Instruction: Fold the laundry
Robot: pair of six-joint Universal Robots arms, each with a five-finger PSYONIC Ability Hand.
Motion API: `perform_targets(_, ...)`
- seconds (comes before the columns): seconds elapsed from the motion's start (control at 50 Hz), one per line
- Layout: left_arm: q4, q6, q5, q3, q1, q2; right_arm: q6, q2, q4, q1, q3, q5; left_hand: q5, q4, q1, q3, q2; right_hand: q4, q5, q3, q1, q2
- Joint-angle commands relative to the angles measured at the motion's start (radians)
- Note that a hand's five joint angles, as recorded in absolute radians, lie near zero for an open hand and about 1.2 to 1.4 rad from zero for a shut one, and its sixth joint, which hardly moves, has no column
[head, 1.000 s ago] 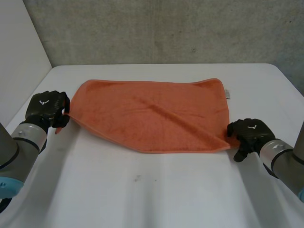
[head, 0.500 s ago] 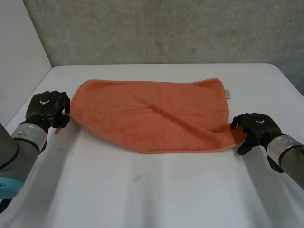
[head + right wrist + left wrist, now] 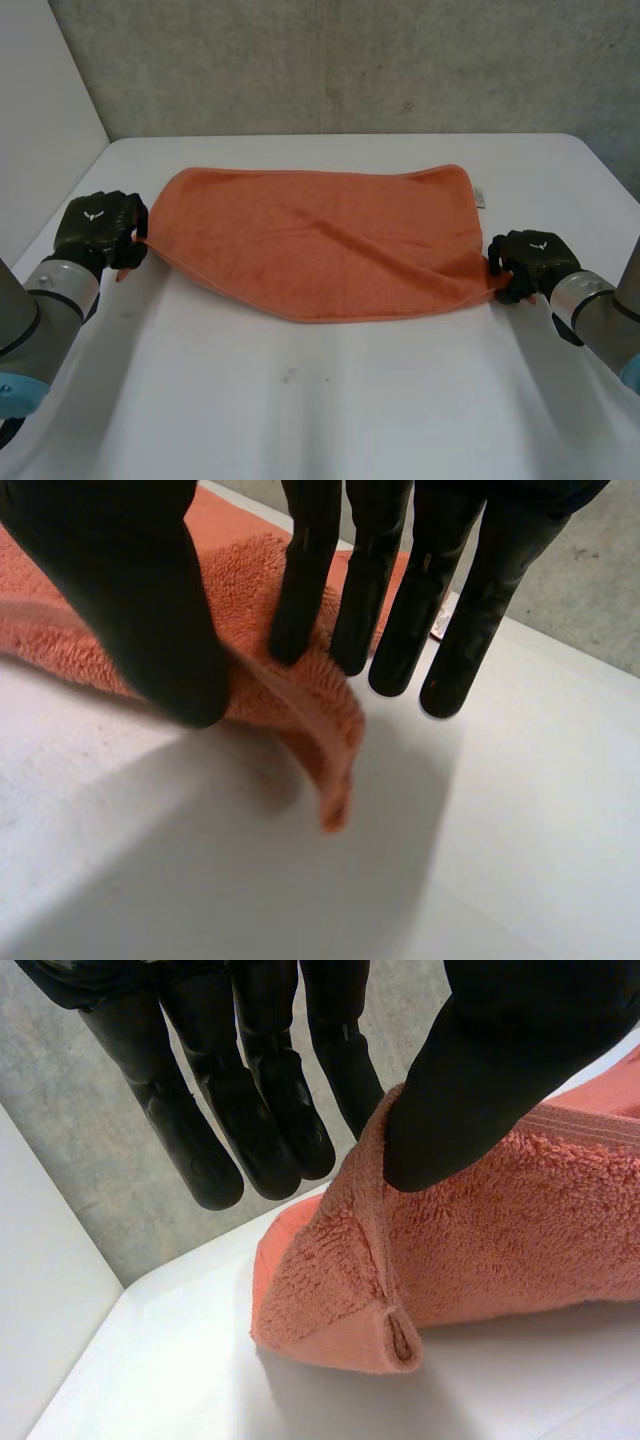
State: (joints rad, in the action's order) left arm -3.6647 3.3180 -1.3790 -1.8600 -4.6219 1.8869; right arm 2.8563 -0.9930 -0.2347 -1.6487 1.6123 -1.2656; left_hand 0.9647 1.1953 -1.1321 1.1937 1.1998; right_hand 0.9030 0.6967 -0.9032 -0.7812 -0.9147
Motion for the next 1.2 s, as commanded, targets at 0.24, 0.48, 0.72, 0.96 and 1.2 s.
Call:
perform_targets(0.24,0.063,0.008,-0.003,0.008,-0.005,-0.048,-0.003,-0.090,0.052,-0.019,-0.104,-0.101,0.257,0.201,-0.264,0.203,0.196,0.493,0.525,-0.493,-0.615,-0.482)
perform_targets(0.48,0.461,0.158,0.001,-0.004,-0.081,-0.363,-0.388,-0.409,0.570,0.027,-0.068,-0.083,0.257,0.201,-0.264,0.203,0.196,0.493,0.525,-0.493,-0.615,-0.482)
perform_targets(0.72,0.719,0.390,0.003,-0.090,-0.121,-0.466,-0.756,-0.569,0.818,0.072,0.109,-0.087,0.257,0.201,-0.264,0.203,0.196,0.493,0.525,-0.493,-0.615,-0.482)
perform_targets(0.96,0.572,0.413,0.054,-0.022,-0.104,-0.163,-0.663,-0.294,0.525,0.043,0.026,-0.141,0.257,0.201,-0.264,0.203,0.196,0.493,0.525,-0.493,-0.615,-0.482)
perform_targets(1.2,0.382,0.377,-0.057,0.520,0.066,0.191,-0.540,-0.013,0.358,-0.074,-0.446,-0.280,0.257,0.201,-0.264,0.203,0.196,0.493,0.525,-0.493,-0.615,-0.482)
